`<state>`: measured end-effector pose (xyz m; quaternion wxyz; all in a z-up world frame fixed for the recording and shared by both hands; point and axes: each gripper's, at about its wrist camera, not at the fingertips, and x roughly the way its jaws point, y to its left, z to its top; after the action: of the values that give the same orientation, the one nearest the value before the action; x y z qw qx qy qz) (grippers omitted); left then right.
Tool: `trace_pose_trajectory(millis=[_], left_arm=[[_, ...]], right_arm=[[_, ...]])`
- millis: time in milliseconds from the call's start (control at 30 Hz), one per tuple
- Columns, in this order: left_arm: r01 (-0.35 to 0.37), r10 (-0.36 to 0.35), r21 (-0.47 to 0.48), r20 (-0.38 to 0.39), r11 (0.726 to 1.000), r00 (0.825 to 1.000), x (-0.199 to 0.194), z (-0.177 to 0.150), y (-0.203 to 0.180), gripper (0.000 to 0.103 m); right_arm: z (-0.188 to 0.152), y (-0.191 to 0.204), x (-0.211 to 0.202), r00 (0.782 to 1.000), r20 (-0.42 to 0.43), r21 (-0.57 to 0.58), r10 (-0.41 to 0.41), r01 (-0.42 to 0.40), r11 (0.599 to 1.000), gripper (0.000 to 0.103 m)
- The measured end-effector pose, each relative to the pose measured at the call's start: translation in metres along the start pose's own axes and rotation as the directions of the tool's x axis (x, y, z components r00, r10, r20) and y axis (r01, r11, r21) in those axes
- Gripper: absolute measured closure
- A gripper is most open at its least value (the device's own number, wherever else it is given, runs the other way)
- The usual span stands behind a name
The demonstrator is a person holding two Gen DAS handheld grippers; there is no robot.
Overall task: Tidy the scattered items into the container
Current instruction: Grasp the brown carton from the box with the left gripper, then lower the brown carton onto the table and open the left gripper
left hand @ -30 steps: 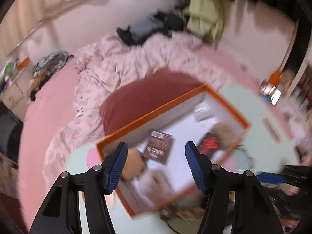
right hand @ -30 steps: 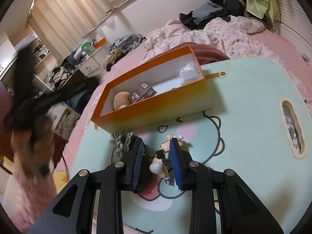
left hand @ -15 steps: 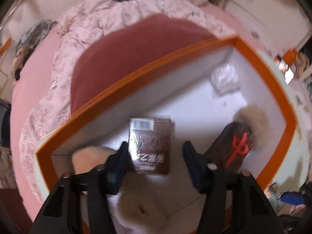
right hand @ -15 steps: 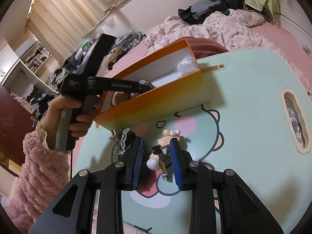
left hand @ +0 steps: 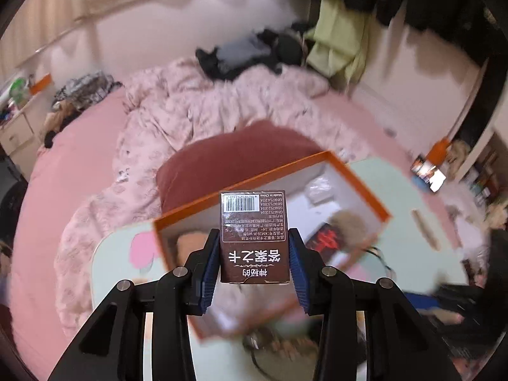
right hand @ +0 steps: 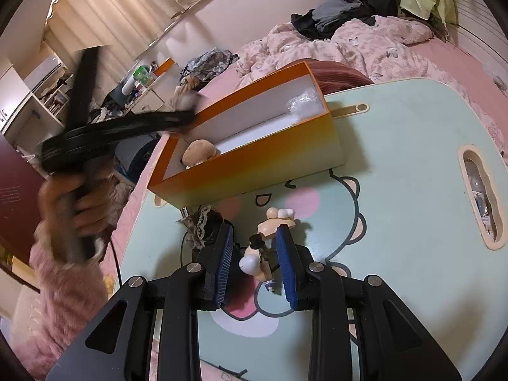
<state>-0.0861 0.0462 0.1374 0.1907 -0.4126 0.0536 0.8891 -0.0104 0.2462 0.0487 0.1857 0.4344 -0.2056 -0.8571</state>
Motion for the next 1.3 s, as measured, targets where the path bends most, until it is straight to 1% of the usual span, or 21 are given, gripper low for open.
trace_pose_trajectory(millis=[67,100,167,267,333,400,433,533,567,633,767,800,833,867,900,933,1000,1067,1167,1200,1300], left_arm=[[0.005,-0.005,-0.012,0.018,1.000,1.000,-0.018,-0.018,0.004,0.063],[-0.002,0.002,-0.028,0.004,1.000,1.000,-0.022,-0.030,0.007,0.063],[-0.016,0.014,-0.090,-0.023,0.996,1.000,-0.022,-0.054,0.017,0.063],[-0.014,0.007,-0.153,-0.047,0.988,0.999,-0.012,-0.089,0.026,0.063],[-0.056,0.045,-0.179,-0.065,0.982,0.997,-0.003,-0.111,0.027,0.064],[-0.114,0.100,-0.203,-0.077,0.973,0.992,0.005,-0.126,0.028,0.064],[-0.110,0.095,-0.218,-0.079,0.970,0.992,0.007,-0.132,0.028,0.064],[-0.040,0.028,-0.271,-0.050,0.962,0.998,0.007,-0.149,0.025,0.064],[-0.036,0.026,-0.276,-0.039,0.960,0.999,0.007,-0.152,0.024,0.064],[-0.059,0.051,-0.270,-0.037,0.961,0.998,0.010,-0.155,0.018,0.064],[-0.066,0.067,-0.267,-0.006,0.961,0.998,0.007,-0.160,0.014,0.063],[-0.065,0.067,-0.268,-0.001,0.961,0.998,0.006,-0.160,0.015,0.061],[-0.060,0.063,-0.272,0.003,0.961,0.998,0.005,-0.161,0.015,0.056],[-0.056,0.061,-0.280,0.007,0.958,0.998,0.004,-0.163,0.015,0.042],[-0.056,0.063,-0.285,0.016,0.957,0.998,0.003,-0.164,0.015,0.035],[-0.055,0.066,-0.284,0.028,0.957,0.997,0.001,-0.165,0.014,0.035],[-0.048,0.061,-0.277,0.038,0.960,0.997,-0.001,-0.168,0.012,0.035],[-0.037,0.055,-0.278,0.055,0.960,0.997,-0.004,-0.170,0.012,0.035],[-0.023,0.048,-0.269,0.088,0.963,0.995,-0.011,-0.171,0.009,0.035],[-0.021,0.047,-0.265,0.092,0.964,0.995,-0.013,-0.172,0.006,0.034],[-0.012,0.039,-0.256,0.099,0.967,0.994,-0.014,-0.175,0.004,0.034]], right_arm=[[-0.001,0.001,0.001,1.000,-0.005,-0.004,-0.001,0.001,1.000,0.073],[-0.001,0.002,0.001,1.000,-0.008,-0.005,-0.001,0.001,1.000,0.073],[-0.002,0.004,0.003,1.000,-0.013,-0.010,-0.001,0.000,1.000,0.073],[-0.003,0.008,0.005,1.000,-0.018,-0.024,-0.003,0.003,1.000,0.073],[-0.003,0.011,0.006,1.000,-0.025,-0.037,0.001,-0.002,0.999,0.073],[-0.002,0.013,0.006,1.000,-0.028,-0.048,-0.003,0.001,0.999,0.073],[-0.001,0.014,0.005,1.000,-0.026,-0.051,-0.007,0.005,0.999,0.073],[0.005,0.017,0.001,1.000,-0.016,-0.062,-0.020,0.019,0.998,0.073],[0.008,0.019,-0.001,1.000,-0.012,-0.064,-0.022,0.021,0.998,0.073],[0.019,0.029,-0.004,1.000,-0.015,-0.086,-0.016,0.015,0.996,0.073],[0.048,0.064,0.008,0.997,-0.074,-0.171,0.015,-0.027,0.985,0.073],[0.056,0.072,0.015,0.995,-0.093,-0.179,0.026,-0.042,0.983,0.073],[0.065,0.079,0.025,0.992,-0.122,-0.182,0.032,-0.055,0.982,0.066],[0.076,0.087,0.041,0.986,-0.164,-0.183,0.029,-0.060,0.981,0.059],[0.085,0.093,0.056,0.979,-0.203,-0.180,0.022,-0.060,0.982,0.045],[0.092,0.097,0.070,0.972,-0.236,-0.174,0.016,-0.059,0.983,0.041],[0.102,0.104,0.096,0.957,-0.289,-0.160,-0.006,-0.042,0.986,0.041],[0.106,0.111,0.124,0.939,-0.336,-0.192,-0.074,0.009,0.981,0.041],[0.110,0.123,0.152,0.918,-0.352,-0.272,-0.182,0.086,0.959,0.041],[0.110,0.126,0.161,0.907,-0.363,-0.283,-0.212,0.109,0.953,0.041],[0.110,0.125,0.174,0.880,-0.407,-0.274,-0.244,0.137,0.952,0.041]])
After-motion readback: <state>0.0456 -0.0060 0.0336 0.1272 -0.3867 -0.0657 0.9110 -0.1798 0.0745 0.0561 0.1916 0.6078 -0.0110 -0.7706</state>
